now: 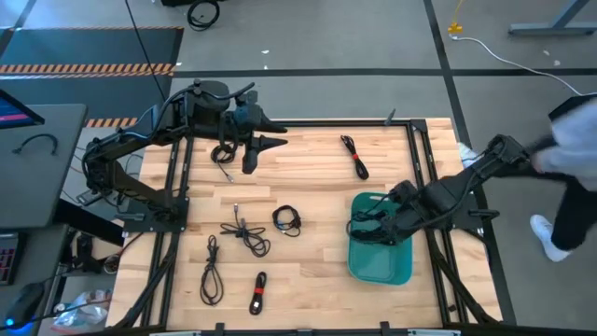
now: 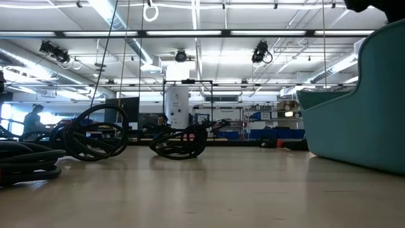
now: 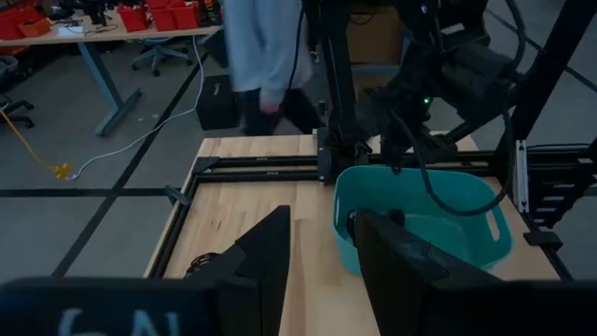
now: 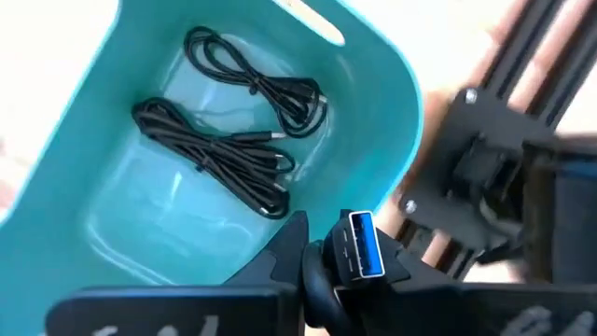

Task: Pick and place USB-C Cables
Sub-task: Put the black charger cable into the green bin

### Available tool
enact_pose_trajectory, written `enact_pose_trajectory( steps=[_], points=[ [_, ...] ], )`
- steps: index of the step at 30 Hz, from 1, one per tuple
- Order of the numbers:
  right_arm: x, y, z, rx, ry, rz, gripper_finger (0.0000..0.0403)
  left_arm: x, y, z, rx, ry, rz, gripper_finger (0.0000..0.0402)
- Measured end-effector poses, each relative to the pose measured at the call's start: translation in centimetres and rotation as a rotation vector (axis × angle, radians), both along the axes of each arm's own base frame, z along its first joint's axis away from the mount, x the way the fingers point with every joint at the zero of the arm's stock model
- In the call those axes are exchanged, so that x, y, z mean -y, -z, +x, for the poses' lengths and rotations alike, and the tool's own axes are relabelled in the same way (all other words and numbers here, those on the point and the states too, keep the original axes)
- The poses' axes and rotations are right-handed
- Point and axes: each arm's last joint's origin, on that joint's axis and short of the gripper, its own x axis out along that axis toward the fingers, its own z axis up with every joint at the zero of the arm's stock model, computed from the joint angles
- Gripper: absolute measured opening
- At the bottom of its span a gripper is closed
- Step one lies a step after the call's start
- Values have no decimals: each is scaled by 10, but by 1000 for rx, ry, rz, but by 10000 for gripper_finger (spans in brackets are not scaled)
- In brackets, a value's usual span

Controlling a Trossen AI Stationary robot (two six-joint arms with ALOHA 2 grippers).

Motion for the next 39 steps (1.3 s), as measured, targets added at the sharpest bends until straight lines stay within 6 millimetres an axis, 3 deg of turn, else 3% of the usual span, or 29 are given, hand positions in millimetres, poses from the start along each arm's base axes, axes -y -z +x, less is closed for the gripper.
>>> enact_pose_trajectory(
  steps=[10,20,31,39],
  points=[
    [24,1,12,-108,-349,80,49,0,0,0,0,-12,-37,130],
    [44,4,33,-31,-594,152,49,0,0,0,3,-20,-62,130],
    [39,40,67,-177,-1040,297,49,0,0,0,6,-30,-89,130],
    [42,65,92,-193,-1147,319,49,0,0,0,8,-36,-109,130]
  ],
)
